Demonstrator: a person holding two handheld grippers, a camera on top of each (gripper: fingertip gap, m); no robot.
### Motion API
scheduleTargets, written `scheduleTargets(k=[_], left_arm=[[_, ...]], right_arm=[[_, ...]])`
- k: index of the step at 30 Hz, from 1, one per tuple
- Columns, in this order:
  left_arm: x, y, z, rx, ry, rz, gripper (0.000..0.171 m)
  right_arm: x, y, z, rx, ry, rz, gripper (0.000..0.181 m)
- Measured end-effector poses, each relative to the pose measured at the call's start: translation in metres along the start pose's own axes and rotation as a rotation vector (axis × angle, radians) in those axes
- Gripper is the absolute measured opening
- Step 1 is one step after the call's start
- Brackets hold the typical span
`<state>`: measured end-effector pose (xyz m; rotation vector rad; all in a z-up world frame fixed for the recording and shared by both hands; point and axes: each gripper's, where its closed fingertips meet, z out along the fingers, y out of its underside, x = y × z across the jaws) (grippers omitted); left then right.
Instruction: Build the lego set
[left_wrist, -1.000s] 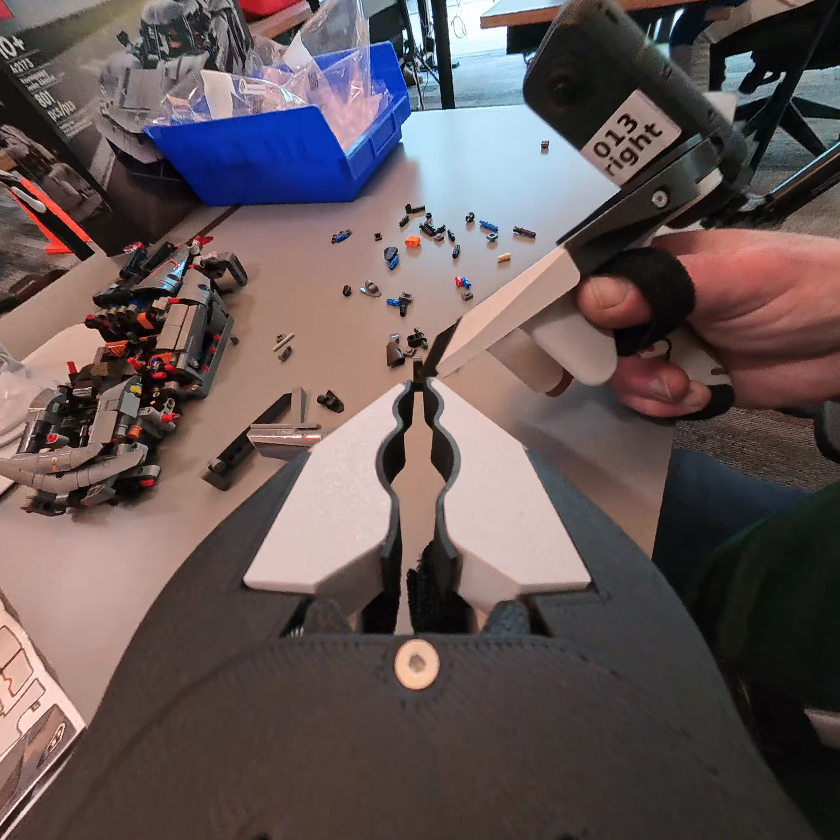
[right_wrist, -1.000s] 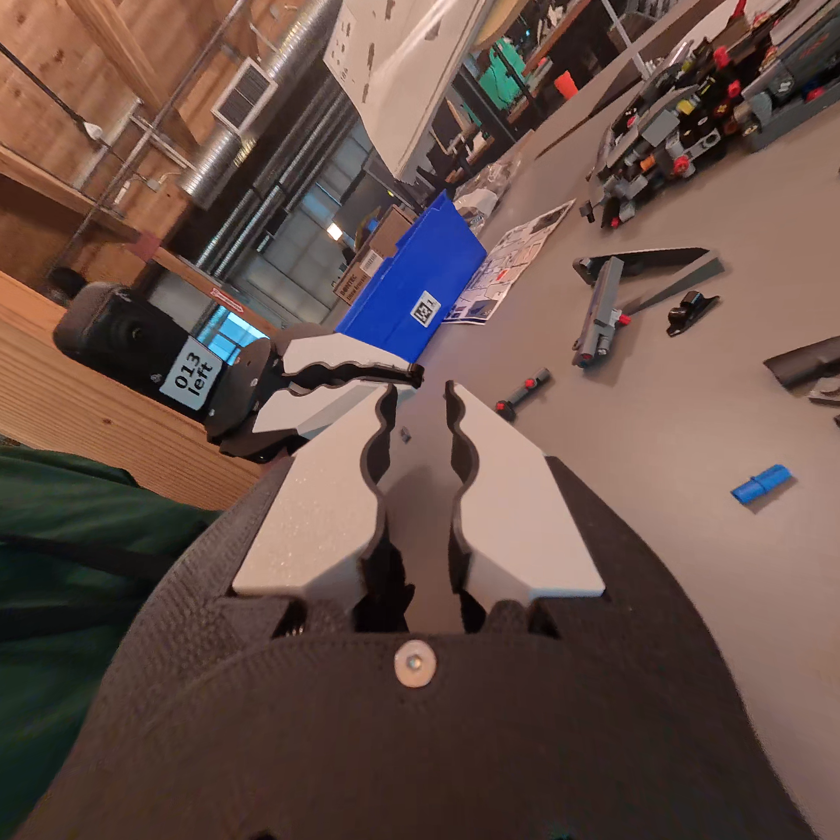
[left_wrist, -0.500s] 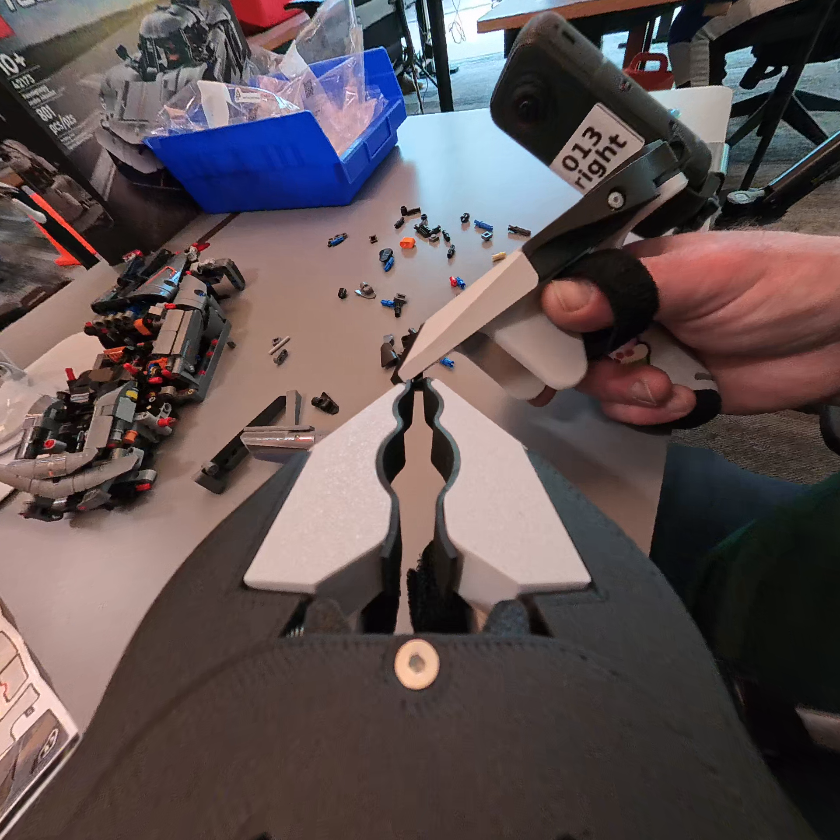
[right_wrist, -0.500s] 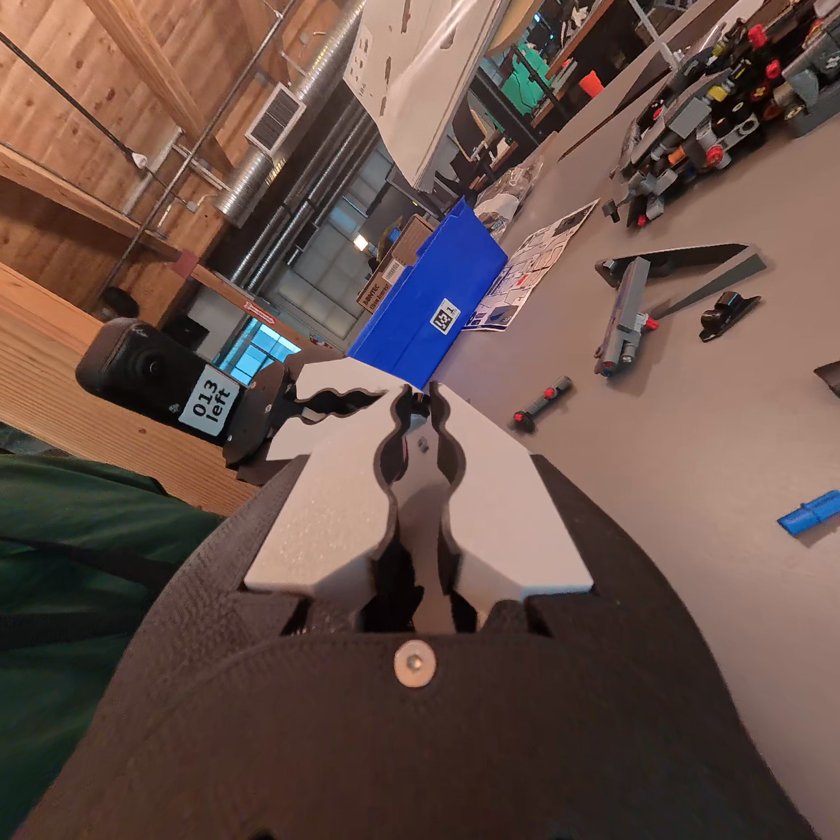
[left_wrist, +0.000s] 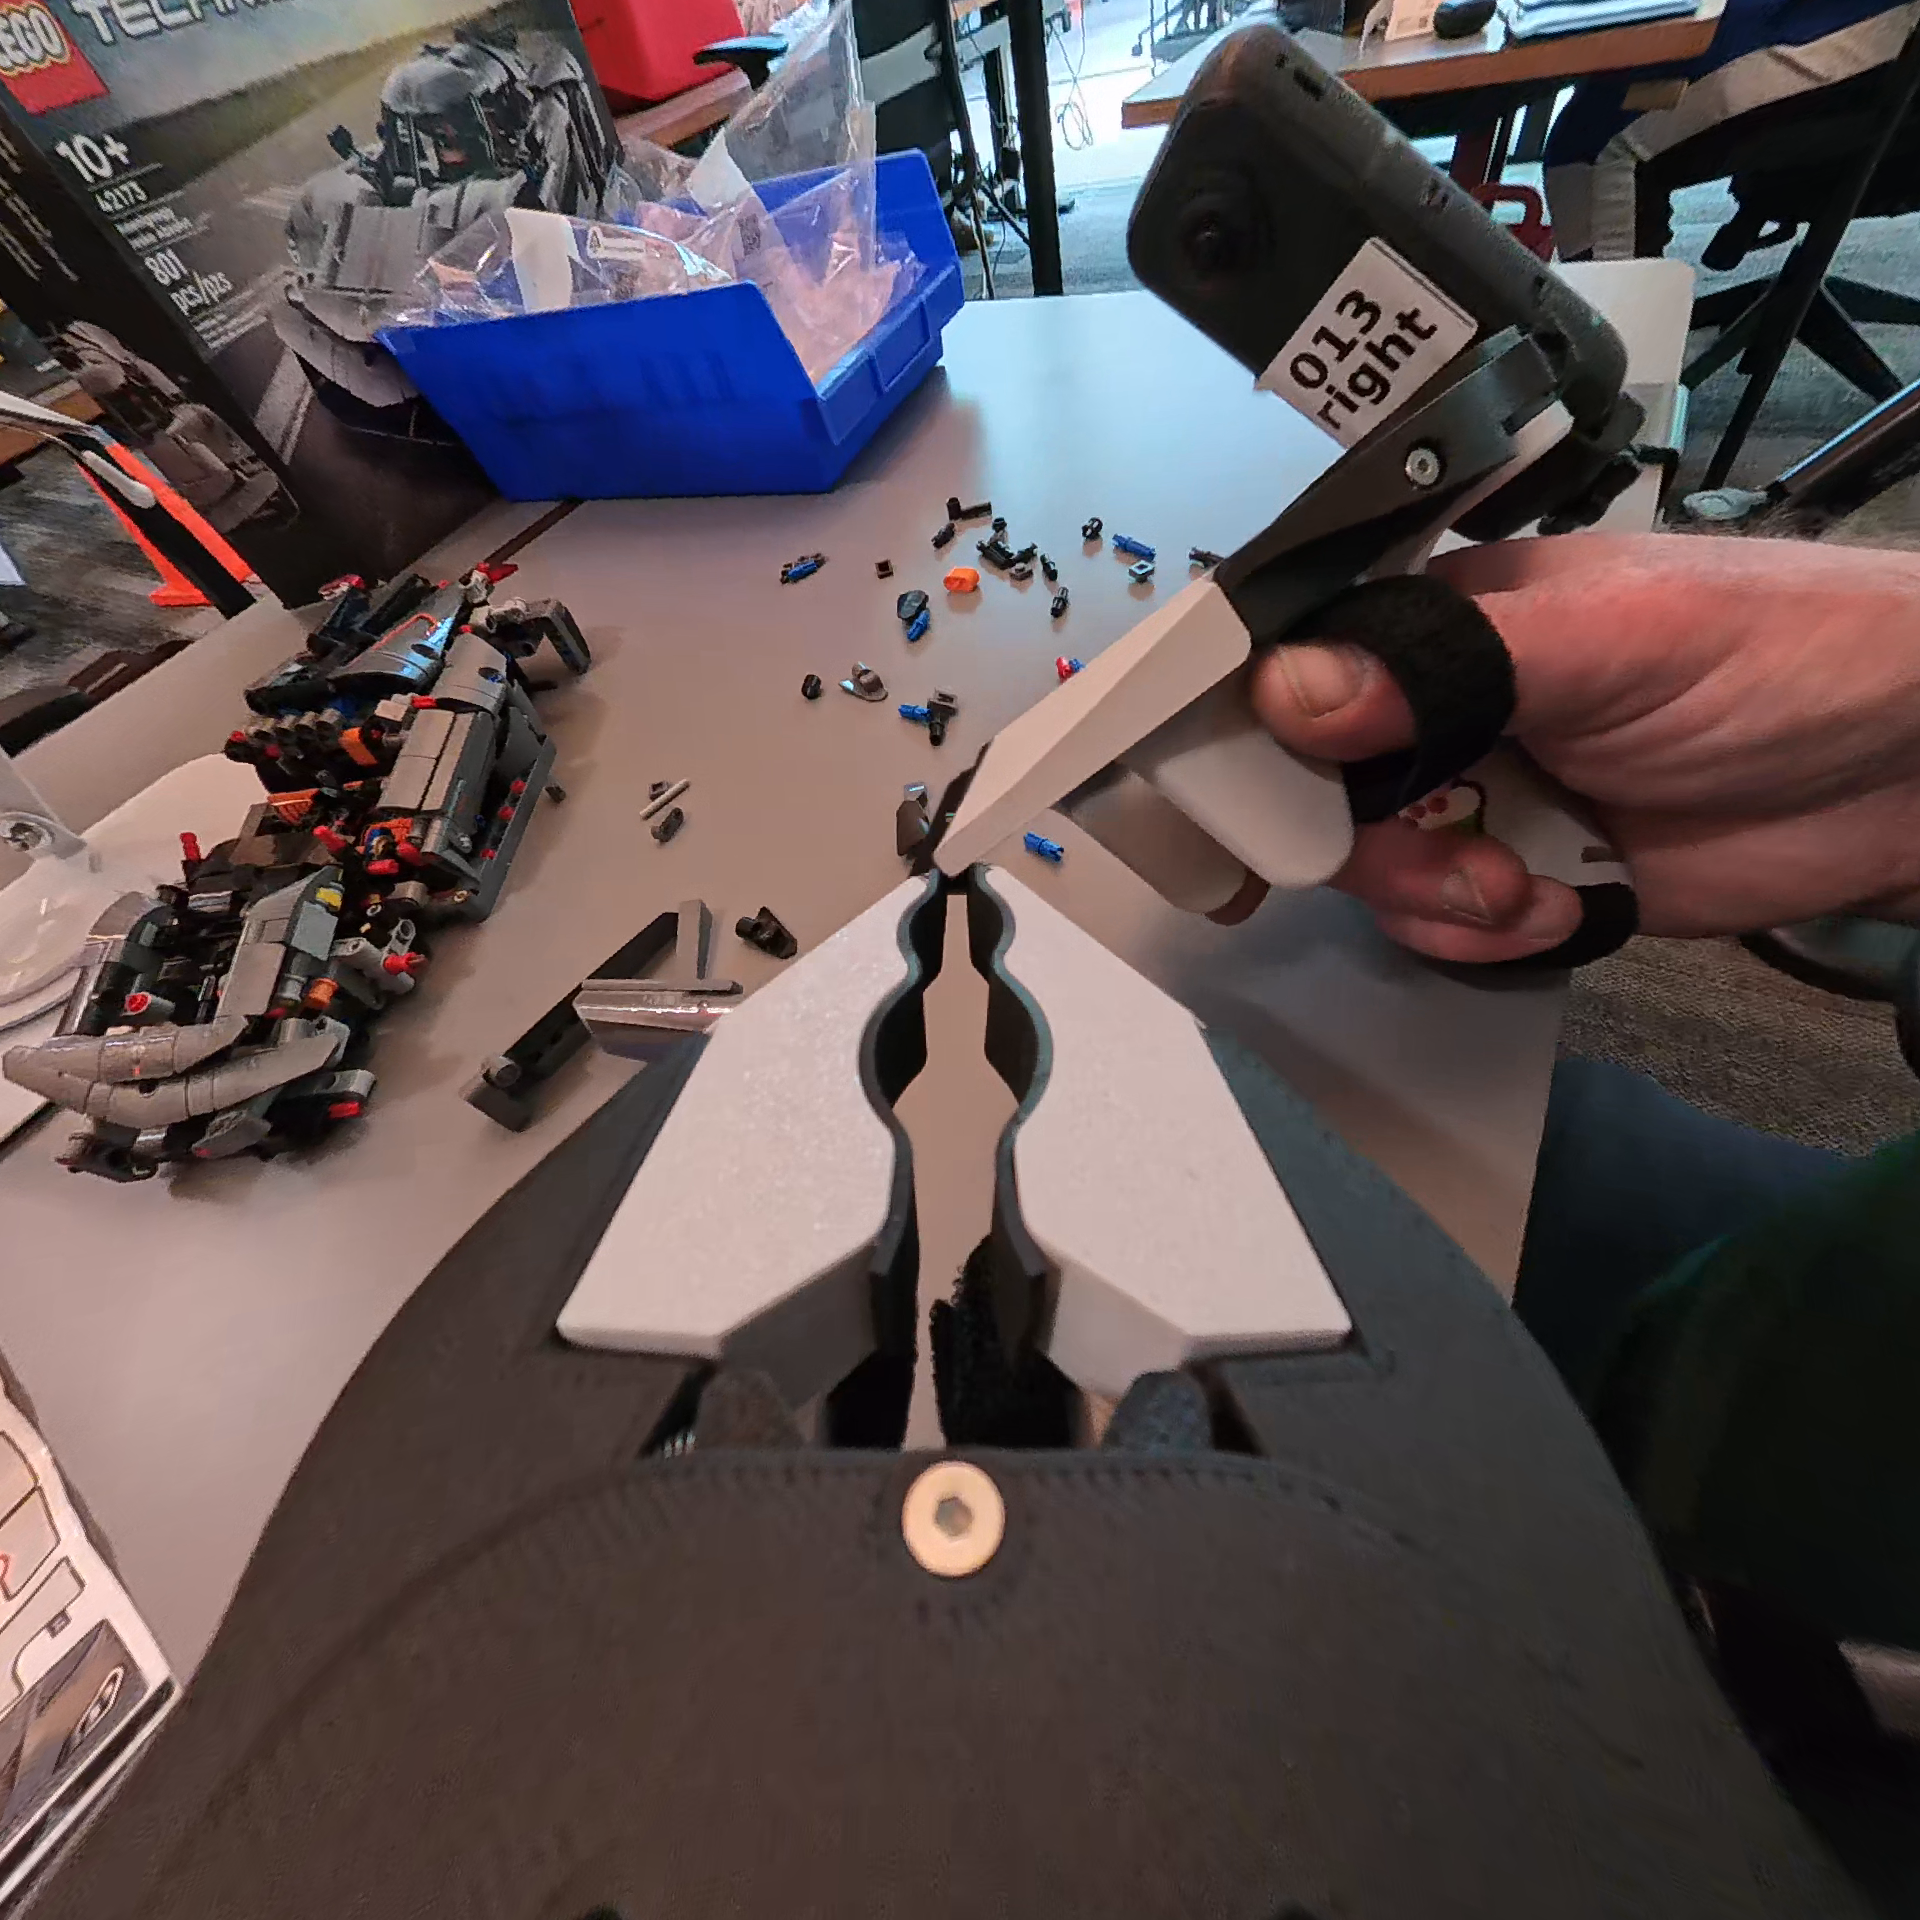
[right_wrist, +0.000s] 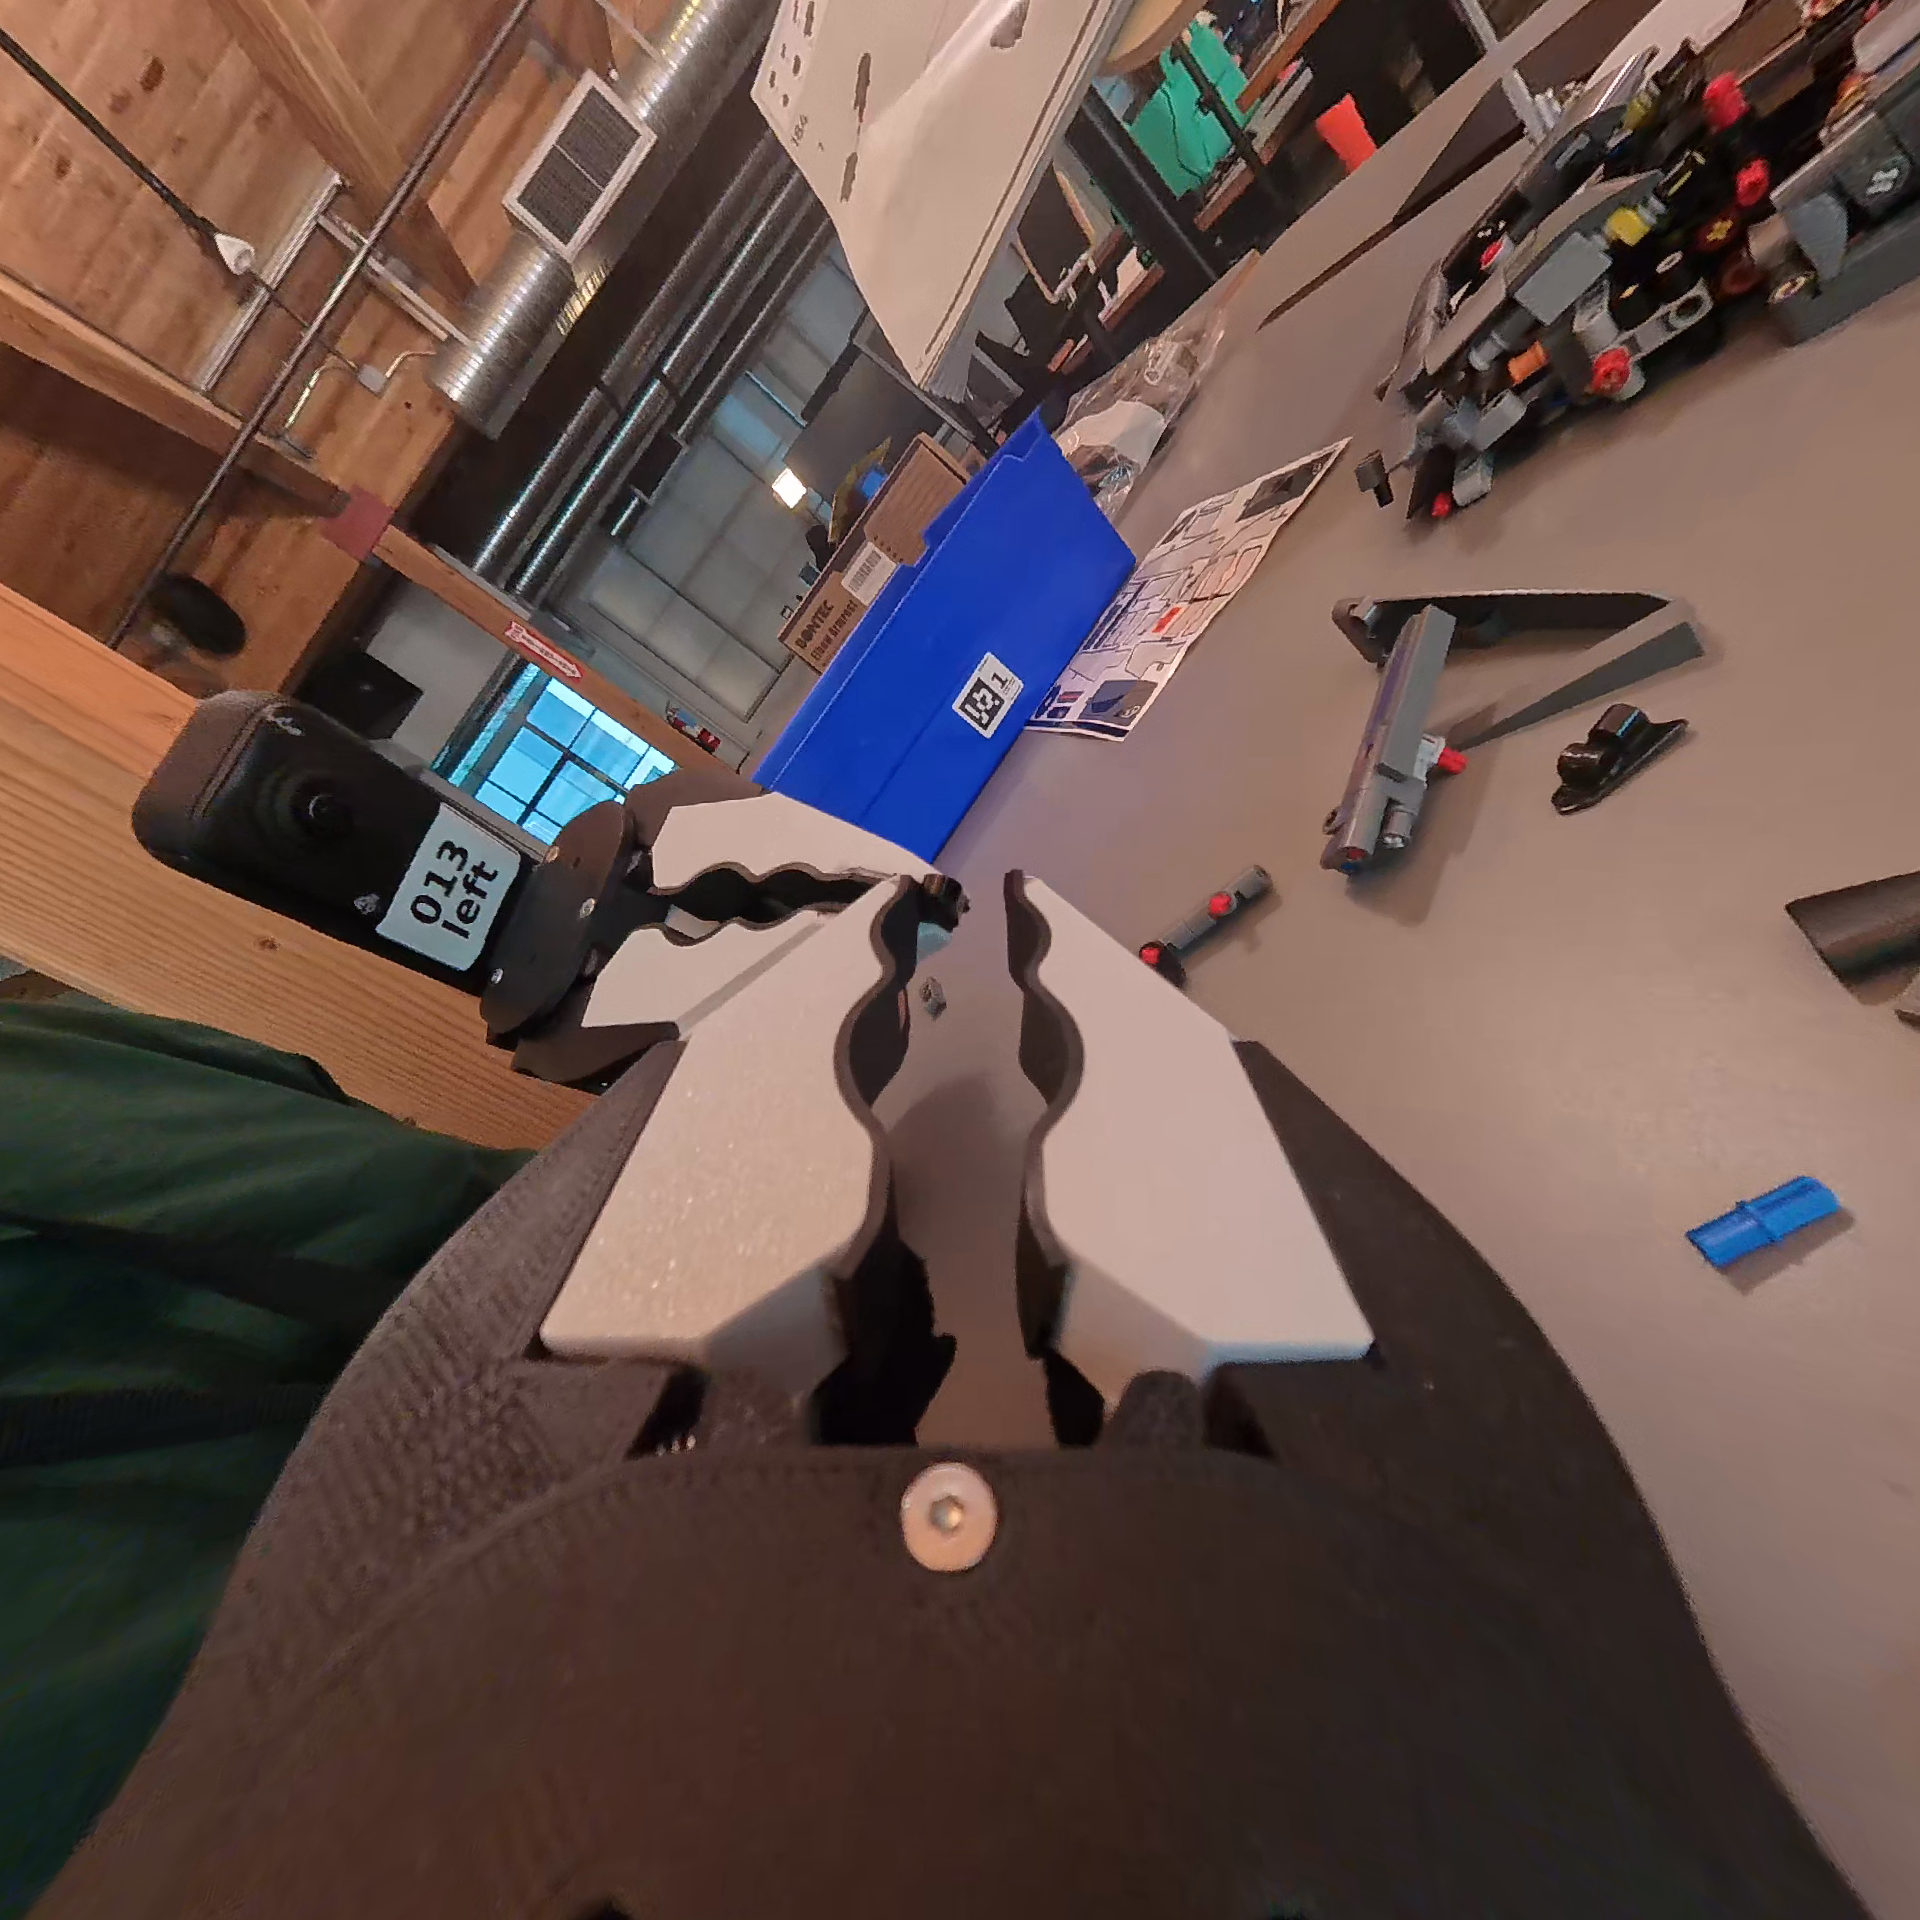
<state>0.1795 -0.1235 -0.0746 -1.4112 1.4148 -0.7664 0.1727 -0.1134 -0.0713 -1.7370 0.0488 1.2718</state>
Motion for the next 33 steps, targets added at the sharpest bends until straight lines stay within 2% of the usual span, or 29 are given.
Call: scheduleTargets(k=[2, 9, 14, 18, 21, 27, 29, 33], left_arm=[[0.0, 0.0, 0.0, 0.003, -0.007, 0.006, 0.002], [-0.002, -0.001, 0.002, 0.003, -0.033, 0.033, 0.002], [0.002, 0.002, 0.001, -0.005, -0.02, 0.055, 0.002], [0.004, -0.003, -0.005, -0.012, 0.02, 0.182, 0.027], [0.011, -0.005, -0.01, -0.019, 0.095, 0.34, 0.029], [0.026, 0.003, -0.014, -0.066, 0.232, 0.56, 0.025], [0.03, 0.004, -0.014, -0.071, 0.255, 0.596, 0.018], [0.03, 0.008, -0.014, -0.086, 0.258, 0.603, 0.014]], right_arm=[[-0.003, 0.0, 0.0, 0.003, -0.013, 0.005, 0.008], [-0.003, -0.002, 0.0, 0.031, -0.03, 0.033, 0.006], [-0.002, 0.003, -0.001, -0.007, -0.034, 0.032, 0.005], [-0.005, 0.011, -0.002, -0.112, -0.107, 0.073, 0.005], [-0.01, 0.012, -0.004, -0.173, -0.179, 0.101, 0.005], [-0.02, 0.029, -0.009, -0.388, -0.309, 0.146, 0.005], [-0.024, 0.034, -0.01, -0.436, -0.341, 0.151, 0.005], [-0.023, 0.036, -0.008, -0.467, -0.358, 0.178, 0.005]])
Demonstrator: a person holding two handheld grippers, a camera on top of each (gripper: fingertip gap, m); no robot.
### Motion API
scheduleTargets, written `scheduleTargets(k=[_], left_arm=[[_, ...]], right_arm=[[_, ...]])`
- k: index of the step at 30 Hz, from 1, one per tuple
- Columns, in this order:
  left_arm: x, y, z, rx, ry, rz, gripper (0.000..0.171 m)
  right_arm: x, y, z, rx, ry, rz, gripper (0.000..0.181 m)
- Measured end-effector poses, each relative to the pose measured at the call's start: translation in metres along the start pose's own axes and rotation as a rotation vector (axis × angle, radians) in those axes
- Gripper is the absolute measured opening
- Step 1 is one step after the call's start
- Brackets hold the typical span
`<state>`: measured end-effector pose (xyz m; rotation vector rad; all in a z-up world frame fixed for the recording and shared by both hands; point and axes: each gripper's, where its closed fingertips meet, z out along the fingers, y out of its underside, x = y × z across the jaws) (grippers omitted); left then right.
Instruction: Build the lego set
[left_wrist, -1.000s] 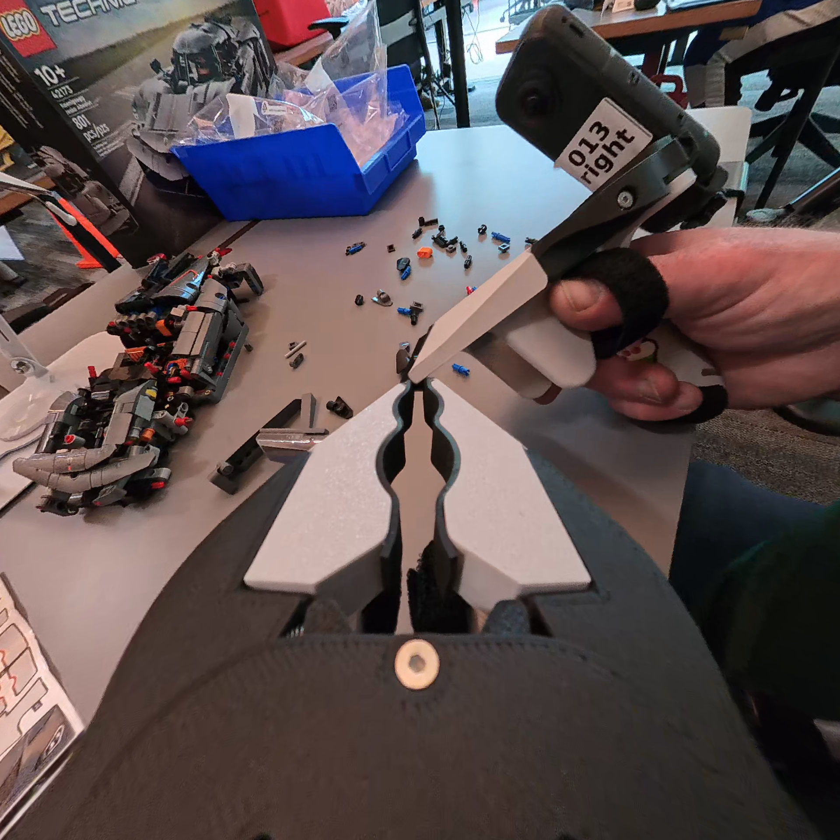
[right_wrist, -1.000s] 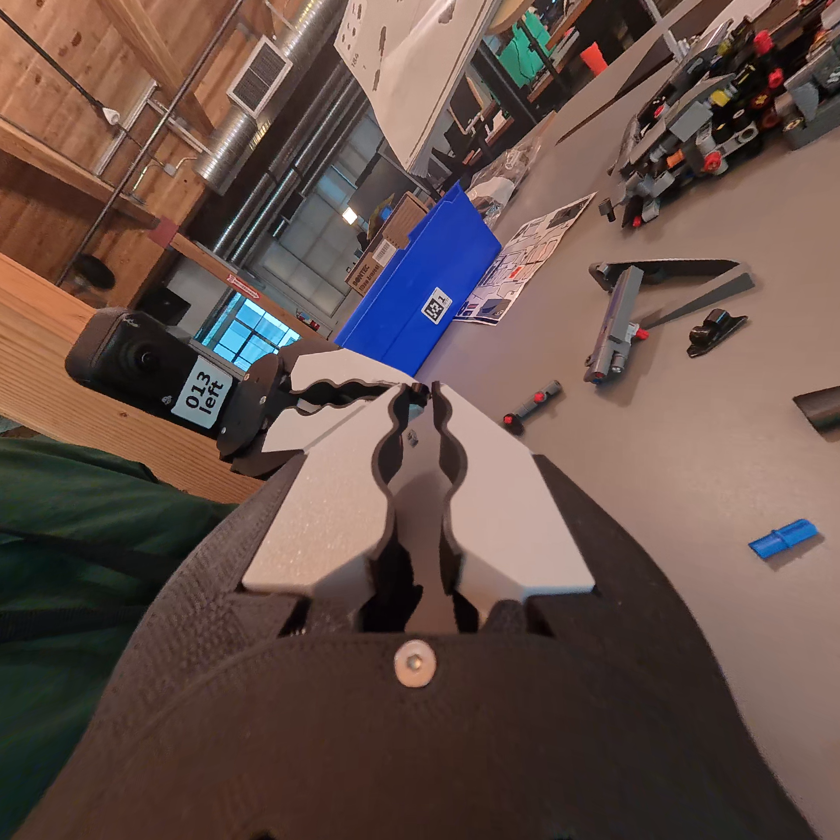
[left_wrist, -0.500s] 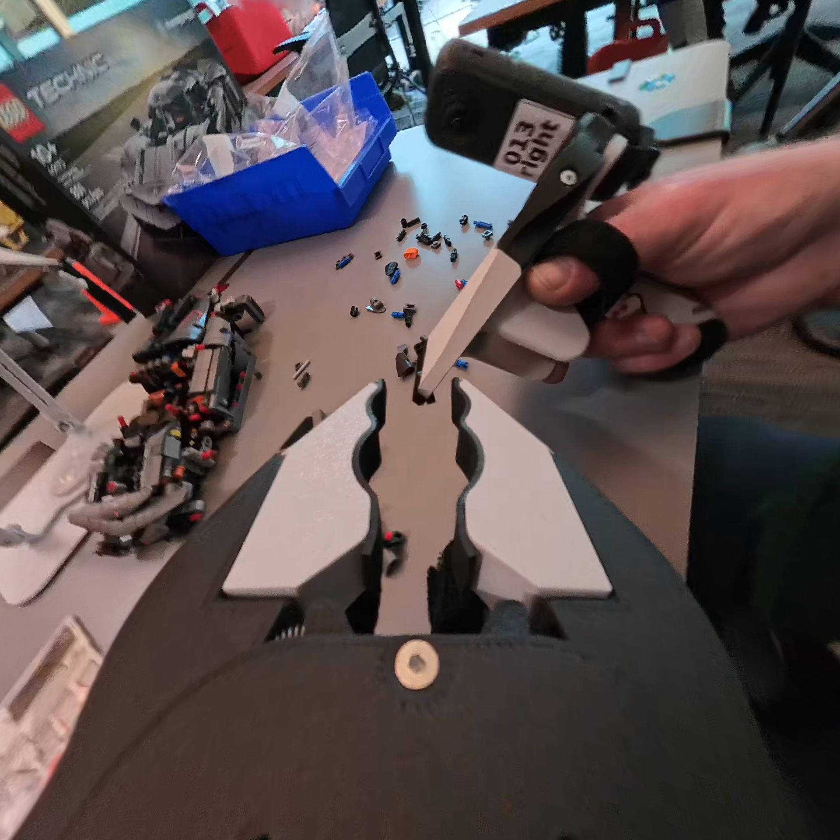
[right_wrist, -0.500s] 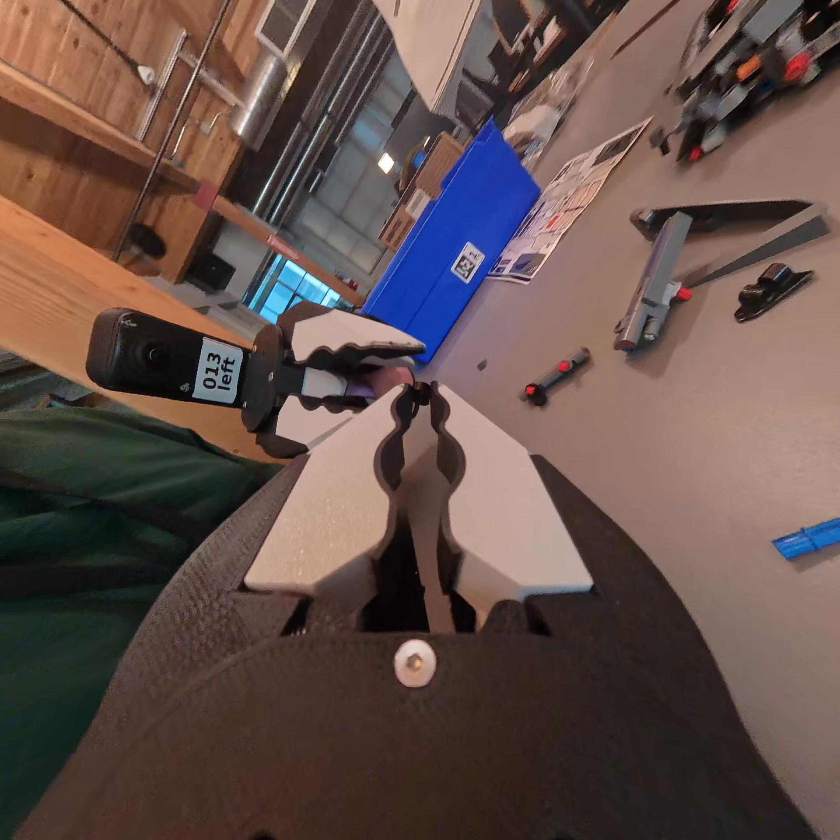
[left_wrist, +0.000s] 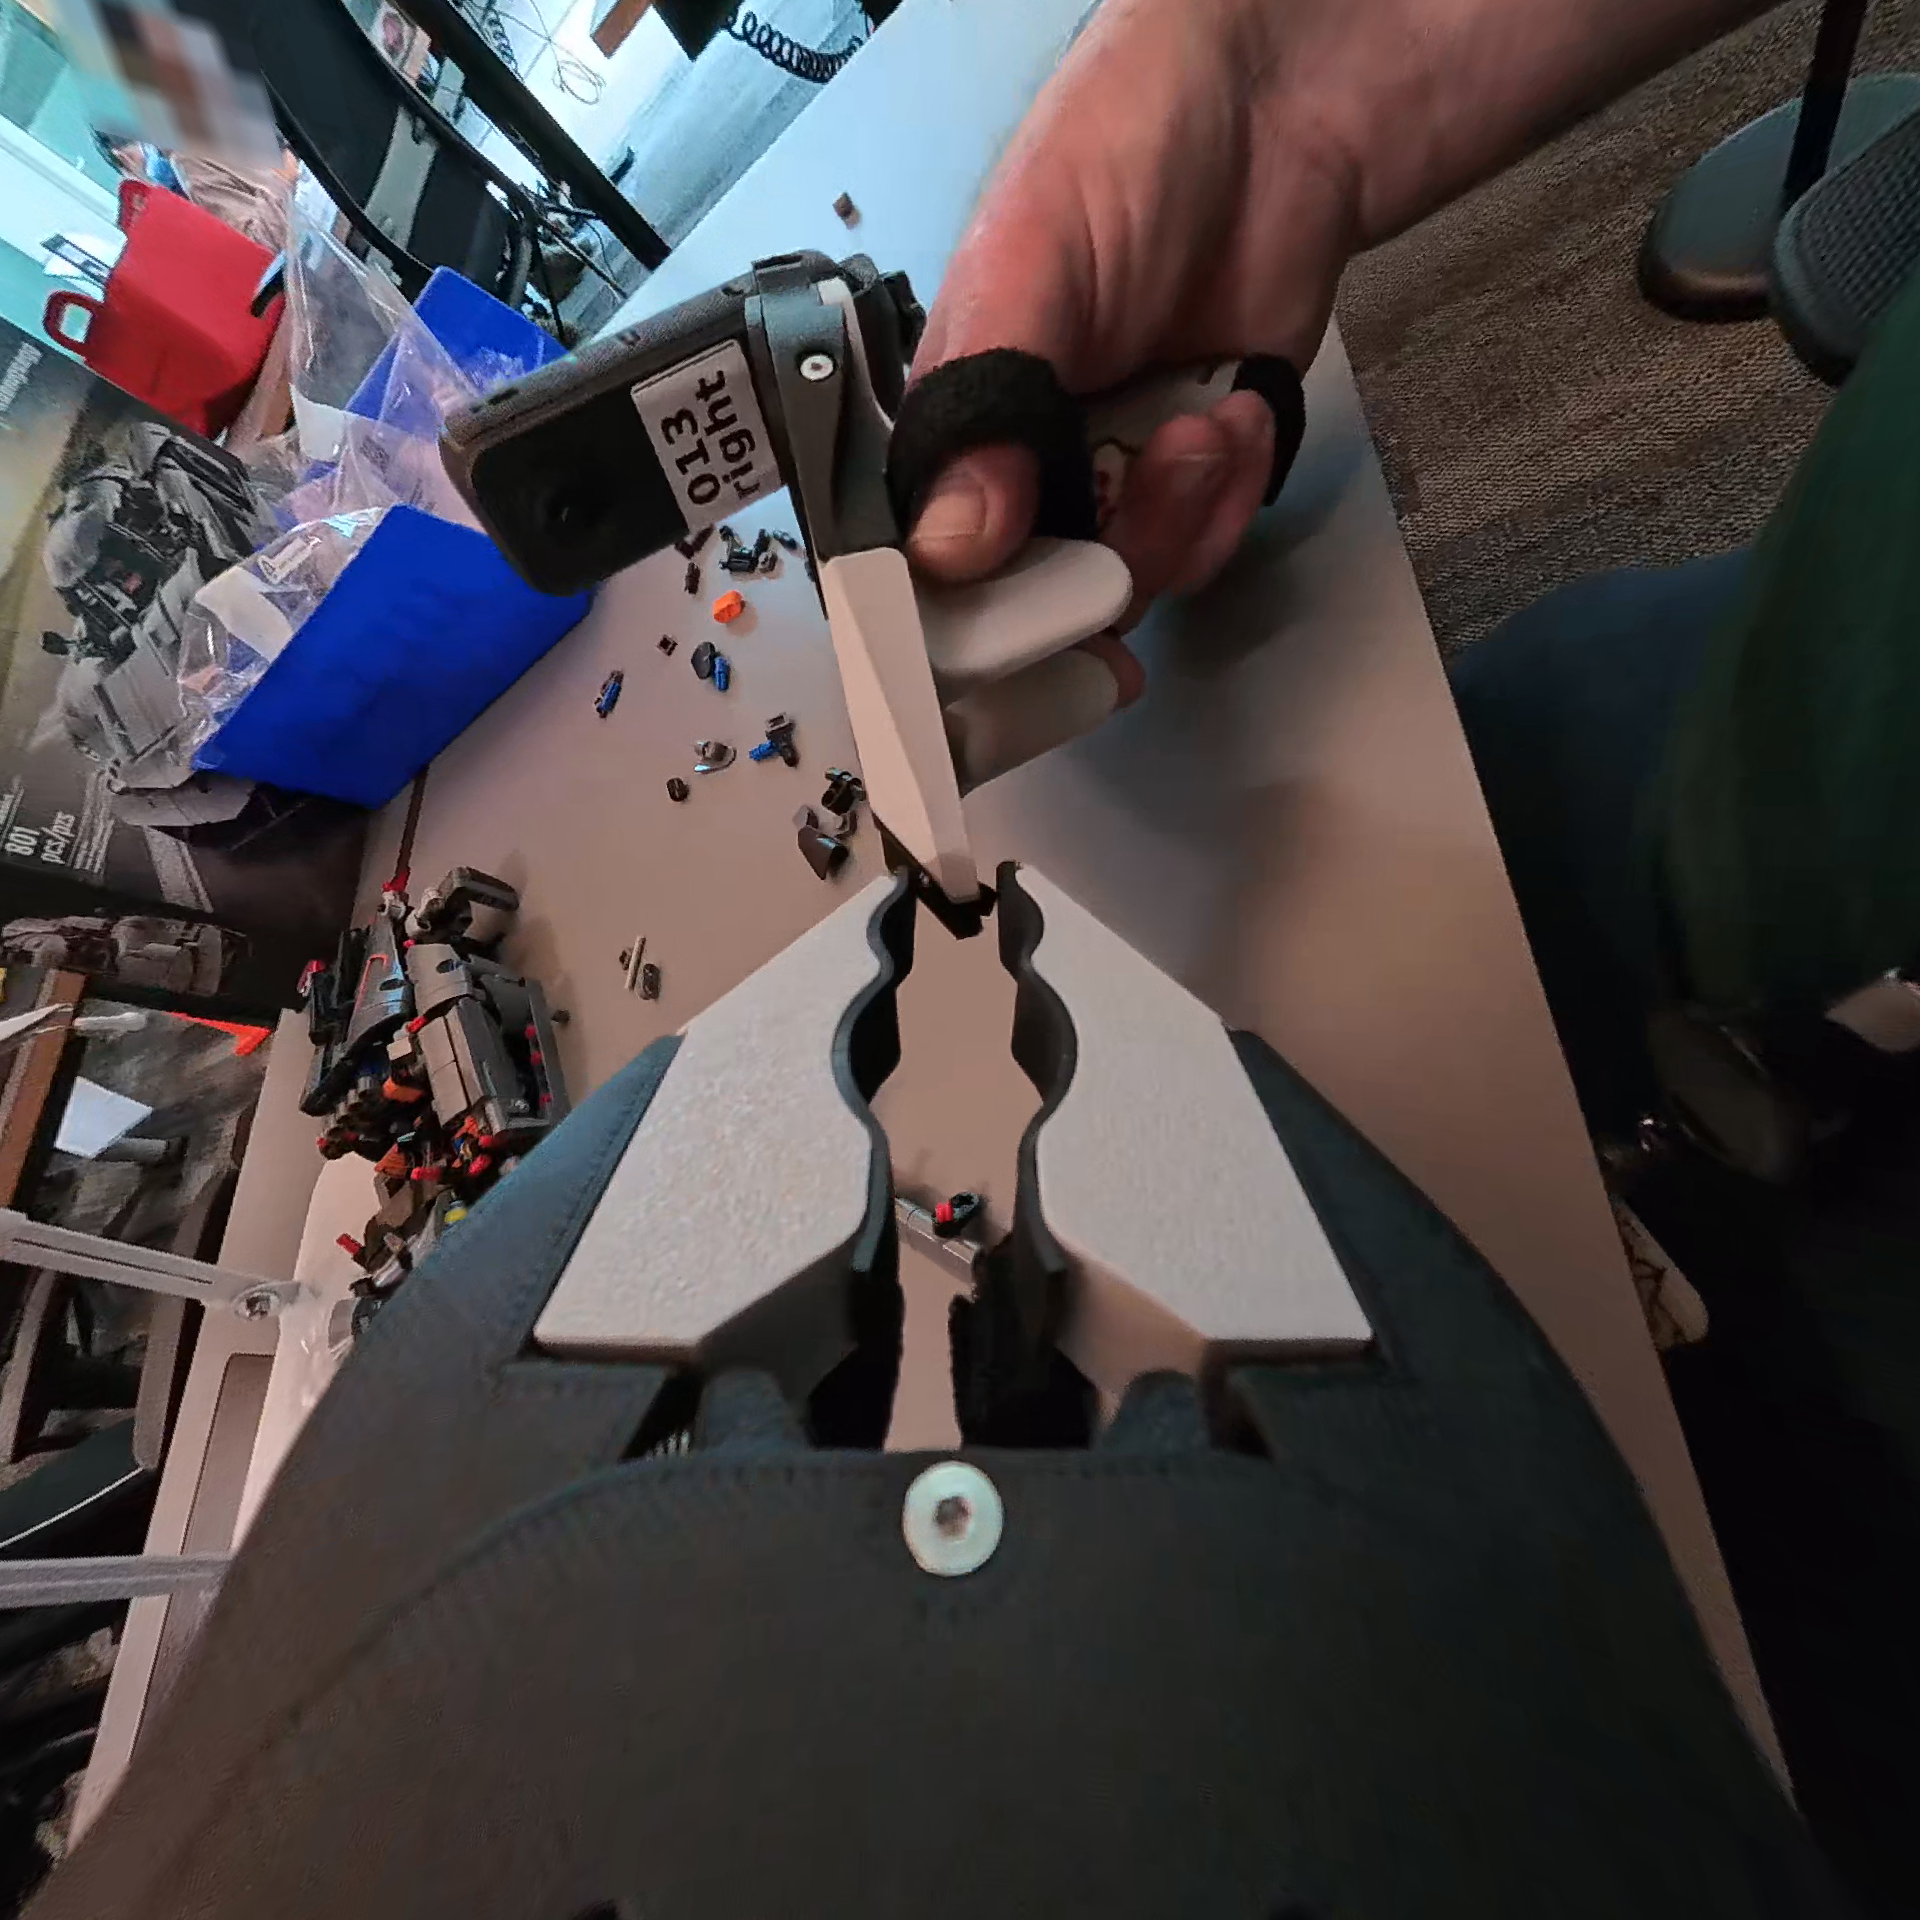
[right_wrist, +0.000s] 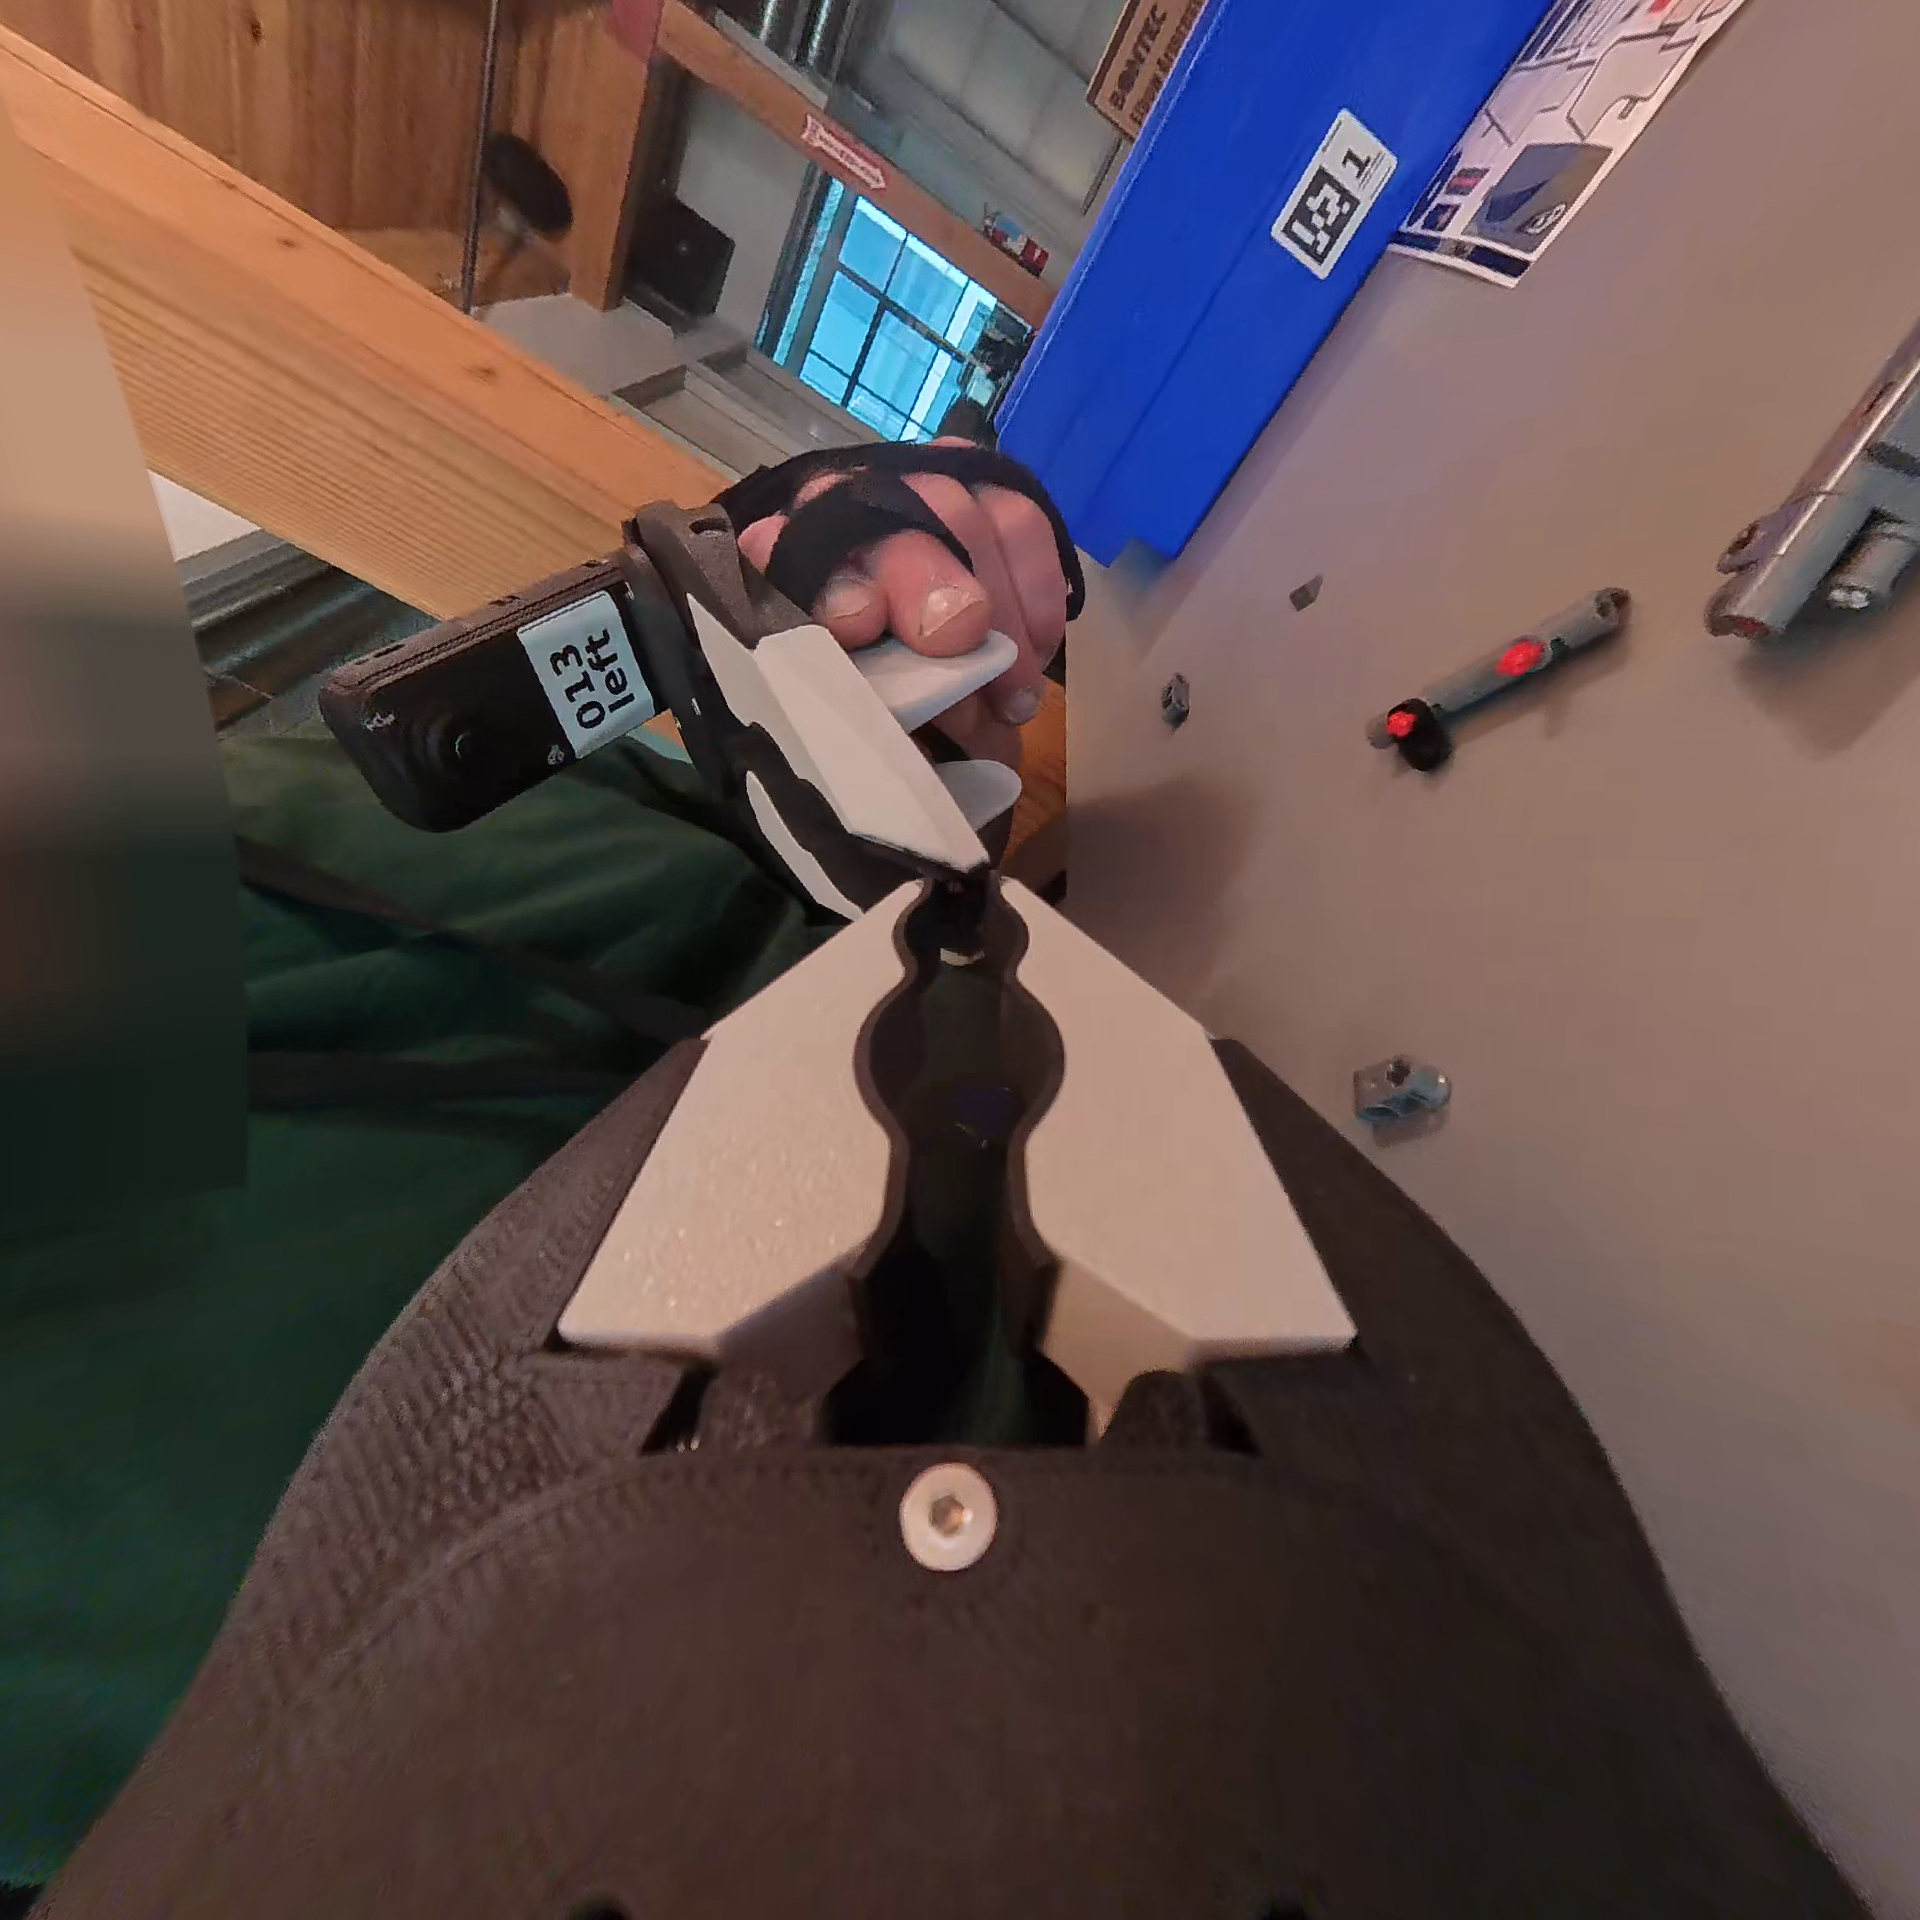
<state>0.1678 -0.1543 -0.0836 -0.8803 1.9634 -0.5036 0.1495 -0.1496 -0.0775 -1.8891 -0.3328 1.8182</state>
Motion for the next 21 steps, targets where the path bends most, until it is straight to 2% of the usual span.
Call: scheduleTargets(k=[4, 8, 15, 17, 21], left_arm=[[-0.008, 0.001, -0.002, 0.001, -0.071, -0.015, 0.013], [-0.026, 0.001, -0.007, 0.025, -0.186, -0.085, 0.013], [-0.03, 0.005, -0.006, 0.012, -0.249, -0.092, 0.013], [-0.03, 0.006, -0.006, 0.01, -0.249, -0.093, 0.013], [-0.032, 0.008, -0.009, 0.001, -0.279, -0.1, 0.013]], right_arm=[[0.0, -0.008, 0.001, 0.037, -0.016, 0.008, 0.005], [0.003, -0.022, -0.004, 0.136, 0.028, -0.005, 0.018], [-0.001, -0.028, -0.003, 0.224, 0.063, -0.035, 0.006], [0.0, -0.027, 0.0, 0.223, 0.067, -0.034, 0.013], [0.001, -0.031, 0.0, 0.248, 0.099, -0.06, 0.004]])
